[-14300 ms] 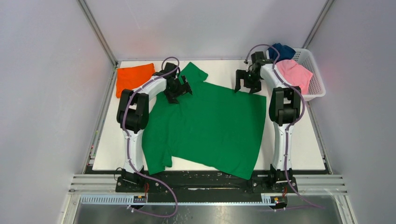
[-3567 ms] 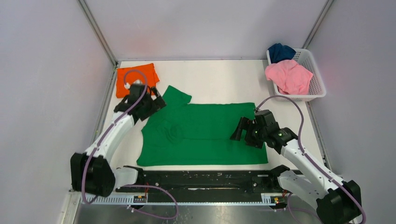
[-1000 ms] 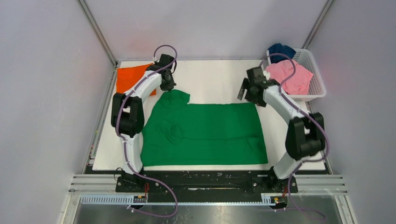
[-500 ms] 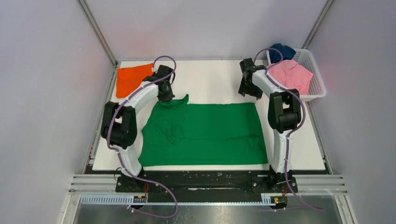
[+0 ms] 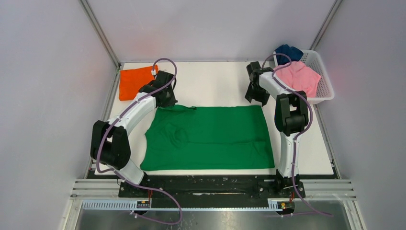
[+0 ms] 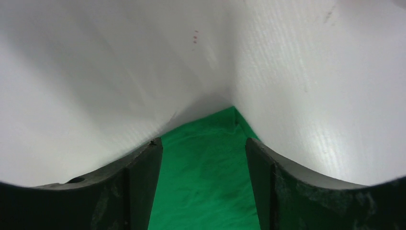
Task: Fold and stack the t-shirts
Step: Grab the side of the flattened tshirt furthest away from the robot with both arms
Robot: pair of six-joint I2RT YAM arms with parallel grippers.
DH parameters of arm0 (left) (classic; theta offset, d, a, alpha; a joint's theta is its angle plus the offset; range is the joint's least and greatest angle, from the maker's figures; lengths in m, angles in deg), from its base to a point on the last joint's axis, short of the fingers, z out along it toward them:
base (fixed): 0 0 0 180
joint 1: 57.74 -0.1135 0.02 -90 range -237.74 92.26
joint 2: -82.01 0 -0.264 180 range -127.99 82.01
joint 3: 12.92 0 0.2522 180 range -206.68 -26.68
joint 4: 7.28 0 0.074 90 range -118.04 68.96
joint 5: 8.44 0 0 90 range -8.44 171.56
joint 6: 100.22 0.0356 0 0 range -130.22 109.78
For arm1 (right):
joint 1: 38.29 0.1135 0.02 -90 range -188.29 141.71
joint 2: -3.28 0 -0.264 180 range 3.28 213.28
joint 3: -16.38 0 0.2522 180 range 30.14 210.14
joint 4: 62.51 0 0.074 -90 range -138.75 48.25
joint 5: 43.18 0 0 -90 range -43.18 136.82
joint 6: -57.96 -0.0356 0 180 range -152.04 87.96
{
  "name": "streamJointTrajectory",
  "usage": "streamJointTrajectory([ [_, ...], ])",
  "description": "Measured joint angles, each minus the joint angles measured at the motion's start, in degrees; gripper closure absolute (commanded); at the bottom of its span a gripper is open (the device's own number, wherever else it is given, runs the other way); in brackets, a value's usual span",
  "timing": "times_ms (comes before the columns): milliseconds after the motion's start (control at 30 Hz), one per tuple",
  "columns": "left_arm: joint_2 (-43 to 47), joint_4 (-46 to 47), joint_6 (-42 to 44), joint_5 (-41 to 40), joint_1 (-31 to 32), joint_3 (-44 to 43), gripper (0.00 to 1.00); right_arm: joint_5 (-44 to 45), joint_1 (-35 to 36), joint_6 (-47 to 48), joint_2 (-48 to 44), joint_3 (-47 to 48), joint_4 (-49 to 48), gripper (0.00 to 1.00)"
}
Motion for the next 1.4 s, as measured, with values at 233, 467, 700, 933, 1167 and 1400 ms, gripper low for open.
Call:
streamJointTrajectory([
  [233, 1.7, 0.2, -0.4, 0.2, 0.0, 0.8, 1.00, -3.8, -0.1, -4.2, 0.0, -0.1, -3.1, 0.23],
  [467, 3.3, 0.2, -0.7, 0.4, 0.0, 1.3, 1.00, -14.6, -1.6, 3.4, -0.2, -4.5, -11.8, 0.17],
  [700, 7.2, 0.5, 0.0, 0.3, 0.0, 2.2, 1.00, -31.5, -4.4, 45.7, -2.9, -2.5, -6.6, 0.11],
  [933, 9.7, 1.4, 0.7, 0.3, 0.0, 4.3, 1.00, -41.2, -7.1, 76.7, -2.7, 2.8, 8.5, 0.20],
  [1167, 9.9, 1.9, 1.2, 0.4, 0.0, 4.6, 1.00, -38.6, -7.5, 81.8, 4.8, 12.0, 13.3, 0.23],
  [1400, 10.9, 3.3, 1.6, 0.4, 0.0, 5.8, 1.00, -31.1, -7.3, 81.0, 9.6, 12.5, 12.6, 0.29],
])
